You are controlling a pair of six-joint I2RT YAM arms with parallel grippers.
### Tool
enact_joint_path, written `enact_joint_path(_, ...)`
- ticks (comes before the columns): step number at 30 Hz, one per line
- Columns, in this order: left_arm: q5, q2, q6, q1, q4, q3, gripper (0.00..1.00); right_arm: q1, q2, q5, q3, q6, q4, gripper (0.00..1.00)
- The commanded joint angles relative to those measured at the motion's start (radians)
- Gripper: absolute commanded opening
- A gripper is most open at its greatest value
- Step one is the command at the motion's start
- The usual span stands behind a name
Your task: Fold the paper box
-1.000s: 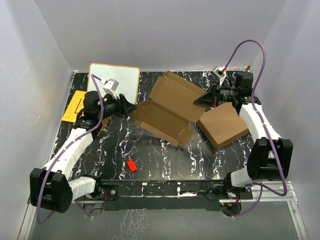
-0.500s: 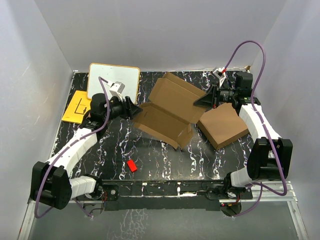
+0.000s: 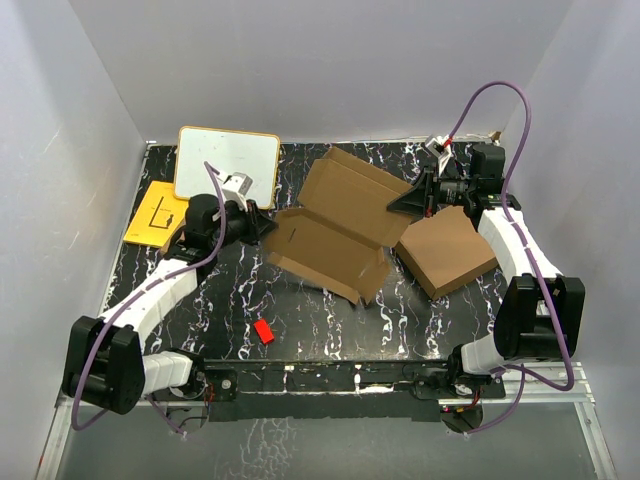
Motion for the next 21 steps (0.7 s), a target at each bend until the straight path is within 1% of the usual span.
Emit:
enact_joint_path(1,0.011,-0.002,0.037,-0.002,0.025,-0.006,0.08,-0.004,-0.002,0.007,0.015,-0.071,0.001,0.08)
enact_joint_path(2,-0.014,-0.004,0.034,-0.002,0.012,-0.001,0.11,-0.004,0.000,0.032,0.022,-0.088,-0.021,0.08)
enact_joint_path(5,-0.140,-0.014,-0.002,-0.002,-0.084,0.028,0.43,-0.003,0.004,0.117,0.026,-0.100,-0.042,0.08)
enact_joint_path(6,-0.168,-0.023,-0.020,-0.003,-0.120,0.037,0.49,-0.004,0.006,0.140,0.023,-0.101,-0.042,0.08)
enact_joint_path(7,-0.177,-0.036,-0.040,-0.002,-0.149,0.044,0.51,-0.004,0.010,0.157,0.021,-0.102,-0.042,0.08)
enact_joint_path(10,-0.141,-0.108,-0.141,-0.003,-0.187,0.037,0.50,-0.006,0.022,0.131,0.012,-0.106,-0.042,0.08)
enact_joint_path(12,-0.075,-0.178,-0.218,-0.003,-0.107,0.000,0.46,-0.004,0.028,0.095,0.008,-0.124,-0.045,0.08)
enact_joint_path(14,-0.018,-0.232,-0.255,-0.001,-0.012,-0.019,0.39,-0.003,0.029,0.057,0.015,-0.182,-0.080,0.08)
enact_joint_path(15,-0.011,-0.242,-0.234,-0.001,-0.017,-0.002,0.36,-0.002,0.030,0.036,0.028,-0.221,-0.115,0.08)
enact_joint_path(16,-0.013,-0.241,-0.185,-0.002,-0.055,0.033,0.31,0.000,0.030,0.021,0.044,-0.267,-0.157,0.08)
enact_joint_path(18,-0.024,-0.210,-0.060,0.008,-0.173,0.145,0.19,0.011,0.028,0.008,0.099,-0.396,-0.282,0.08)
enact_joint_path(19,-0.011,-0.186,-0.004,0.020,-0.223,0.195,0.16,0.021,0.028,0.010,0.141,-0.478,-0.356,0.08)
enact_joint_path(21,0.053,-0.164,0.047,0.060,-0.263,0.262,0.15,0.038,0.023,0.018,0.224,-0.609,-0.497,0.08)
